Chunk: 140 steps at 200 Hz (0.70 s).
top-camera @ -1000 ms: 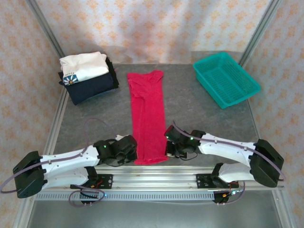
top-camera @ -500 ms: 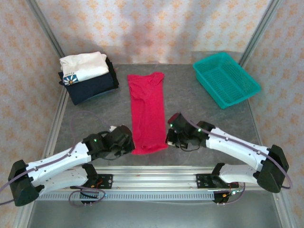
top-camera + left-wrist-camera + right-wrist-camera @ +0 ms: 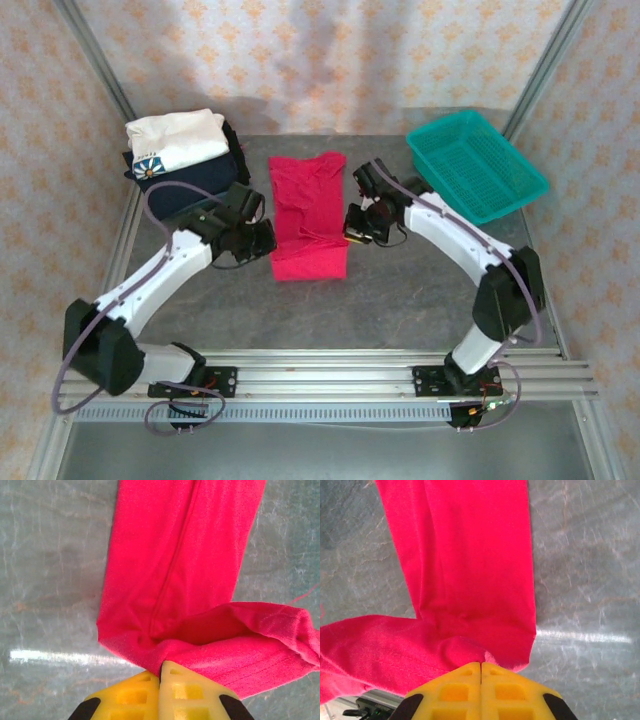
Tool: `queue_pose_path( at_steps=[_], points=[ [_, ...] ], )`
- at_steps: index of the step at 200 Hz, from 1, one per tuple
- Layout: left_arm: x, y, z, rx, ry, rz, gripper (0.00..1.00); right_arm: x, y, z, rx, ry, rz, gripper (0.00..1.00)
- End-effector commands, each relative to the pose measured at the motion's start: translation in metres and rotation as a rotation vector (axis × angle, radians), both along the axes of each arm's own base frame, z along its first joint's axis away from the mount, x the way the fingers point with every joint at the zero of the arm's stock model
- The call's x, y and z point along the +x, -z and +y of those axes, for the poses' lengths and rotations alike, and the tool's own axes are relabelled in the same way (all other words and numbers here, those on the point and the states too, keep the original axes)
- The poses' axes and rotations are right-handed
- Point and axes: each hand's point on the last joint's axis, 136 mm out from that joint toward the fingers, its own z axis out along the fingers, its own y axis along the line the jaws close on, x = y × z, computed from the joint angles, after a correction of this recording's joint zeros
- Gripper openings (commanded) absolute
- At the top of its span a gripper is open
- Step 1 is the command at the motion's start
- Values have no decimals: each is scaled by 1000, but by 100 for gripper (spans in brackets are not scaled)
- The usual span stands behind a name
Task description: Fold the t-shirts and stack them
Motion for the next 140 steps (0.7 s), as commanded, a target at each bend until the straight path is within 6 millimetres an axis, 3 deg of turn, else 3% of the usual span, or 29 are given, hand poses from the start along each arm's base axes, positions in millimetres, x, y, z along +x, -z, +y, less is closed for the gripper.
queue_pose_path(
  at_steps=[1, 68, 103, 108, 119, 129, 140],
  points=[
    [16, -3, 4, 14, 66, 15, 0, 5, 11, -7, -39, -67, 57, 0],
    [83, 30, 4, 34, 85, 84, 0, 64, 45, -9, -66, -78, 129, 0],
    [113, 56, 9, 54, 65, 126, 0, 93, 76, -2, -66, -82, 175, 0],
    [118, 68, 11, 58, 56, 150, 0, 100, 79, 1, -58, -81, 177, 0],
    [130, 71, 14, 49, 36, 152, 0, 117, 83, 7, -41, -71, 171, 9],
    [144, 68, 16, 30, 9, 142, 14, 139, 81, 12, -6, -51, 151, 24],
    [162, 54, 12, -17, -17, 104, 39, 165, 69, 16, 44, -18, 119, 38]
  ],
)
